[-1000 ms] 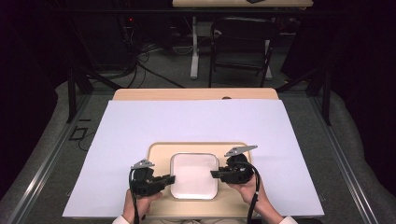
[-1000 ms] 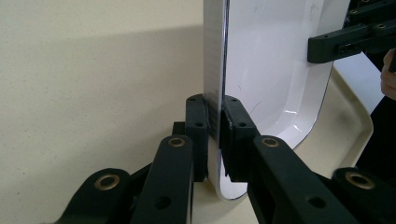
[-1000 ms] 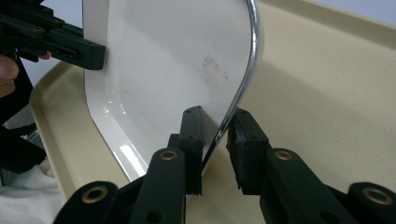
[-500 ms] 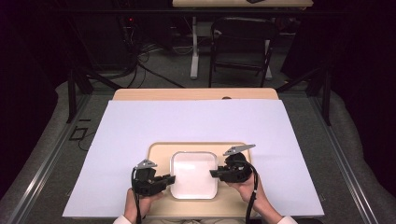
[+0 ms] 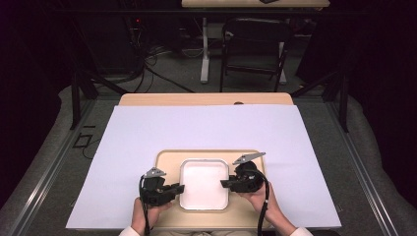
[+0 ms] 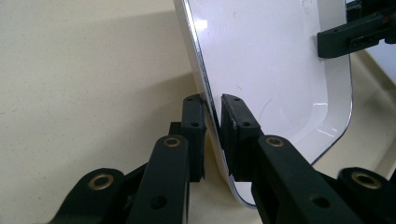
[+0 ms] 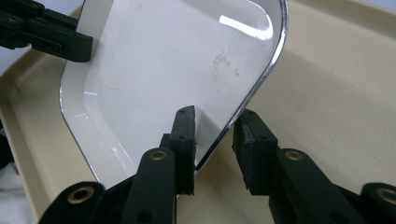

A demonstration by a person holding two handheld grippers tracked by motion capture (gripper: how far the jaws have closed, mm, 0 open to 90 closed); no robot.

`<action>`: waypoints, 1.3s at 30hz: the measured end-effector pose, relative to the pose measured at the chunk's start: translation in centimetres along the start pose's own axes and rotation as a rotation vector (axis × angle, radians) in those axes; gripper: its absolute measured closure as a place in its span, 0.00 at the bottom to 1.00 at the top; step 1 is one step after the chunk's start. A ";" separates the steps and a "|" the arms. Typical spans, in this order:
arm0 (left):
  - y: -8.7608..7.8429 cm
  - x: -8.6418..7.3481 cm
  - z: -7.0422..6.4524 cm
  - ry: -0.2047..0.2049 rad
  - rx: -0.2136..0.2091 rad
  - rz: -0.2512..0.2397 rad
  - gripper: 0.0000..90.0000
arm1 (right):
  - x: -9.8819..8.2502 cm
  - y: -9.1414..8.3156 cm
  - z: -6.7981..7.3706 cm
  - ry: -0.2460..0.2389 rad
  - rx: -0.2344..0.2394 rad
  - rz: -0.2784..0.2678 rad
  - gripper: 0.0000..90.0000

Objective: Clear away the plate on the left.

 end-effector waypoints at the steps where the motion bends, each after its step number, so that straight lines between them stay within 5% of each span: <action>1: 0.0 0.0 0.0 -0.001 -0.001 0.002 0.88 | 0.0 0.0 0.0 -0.001 -0.003 0.004 0.77; 28: 0.8 0.0 0.5 0.007 0.035 0.018 0.86 | -0.3 1.1 -0.5 -0.012 -0.019 0.060 0.70; 39: 1.2 -0.1 0.7 0.007 0.046 0.042 0.84 | -0.6 1.7 -0.5 -0.030 -0.074 0.094 0.69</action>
Point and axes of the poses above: each handheld gripper's, and its own axes: y roughly forward along the jaws, x roughly out of its top, z roughly to its left, the point moved 4 cm from there along y, roughly forward along the jaws, and after that the axes turned 10 degrees about -x, right-handed, at the moved point
